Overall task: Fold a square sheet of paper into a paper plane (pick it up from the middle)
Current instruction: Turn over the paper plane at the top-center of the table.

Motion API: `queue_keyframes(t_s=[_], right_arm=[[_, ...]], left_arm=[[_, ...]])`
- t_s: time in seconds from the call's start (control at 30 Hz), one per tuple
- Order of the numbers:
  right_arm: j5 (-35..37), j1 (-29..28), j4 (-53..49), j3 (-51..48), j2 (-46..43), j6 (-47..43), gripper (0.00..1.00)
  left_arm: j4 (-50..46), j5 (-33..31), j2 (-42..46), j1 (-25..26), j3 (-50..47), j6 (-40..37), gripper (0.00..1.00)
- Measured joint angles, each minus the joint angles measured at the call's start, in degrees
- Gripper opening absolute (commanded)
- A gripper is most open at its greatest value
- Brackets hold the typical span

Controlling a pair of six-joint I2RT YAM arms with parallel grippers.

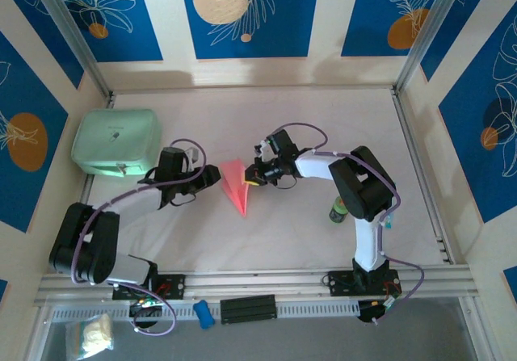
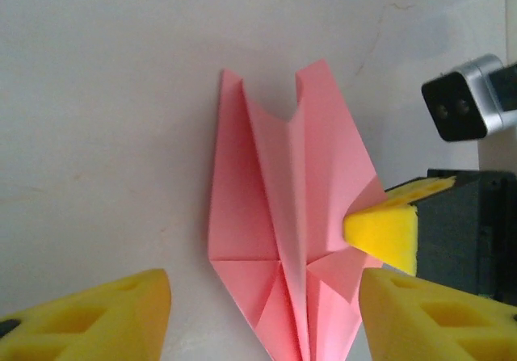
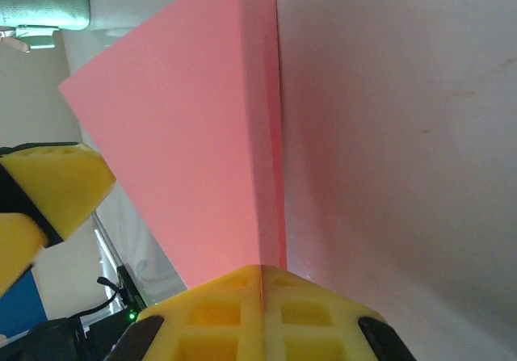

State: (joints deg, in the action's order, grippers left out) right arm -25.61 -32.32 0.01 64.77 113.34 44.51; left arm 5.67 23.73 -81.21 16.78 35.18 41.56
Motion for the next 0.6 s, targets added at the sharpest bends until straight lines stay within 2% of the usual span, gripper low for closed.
queue_keyframes(t_s=[0.13,0.6], right_arm=[[-0.1,0.6,1.1,-1.5,0.1,0.0,0.05],[0.1,1.6,3.0,-4.2,0.1,0.7,0.15]], left_arm=[[3.0,2.4,-4.2,0.2,-0.3,2.3,0.46],[8.2,6.8,-12.3,2.1,1.9,5.2,0.45]])
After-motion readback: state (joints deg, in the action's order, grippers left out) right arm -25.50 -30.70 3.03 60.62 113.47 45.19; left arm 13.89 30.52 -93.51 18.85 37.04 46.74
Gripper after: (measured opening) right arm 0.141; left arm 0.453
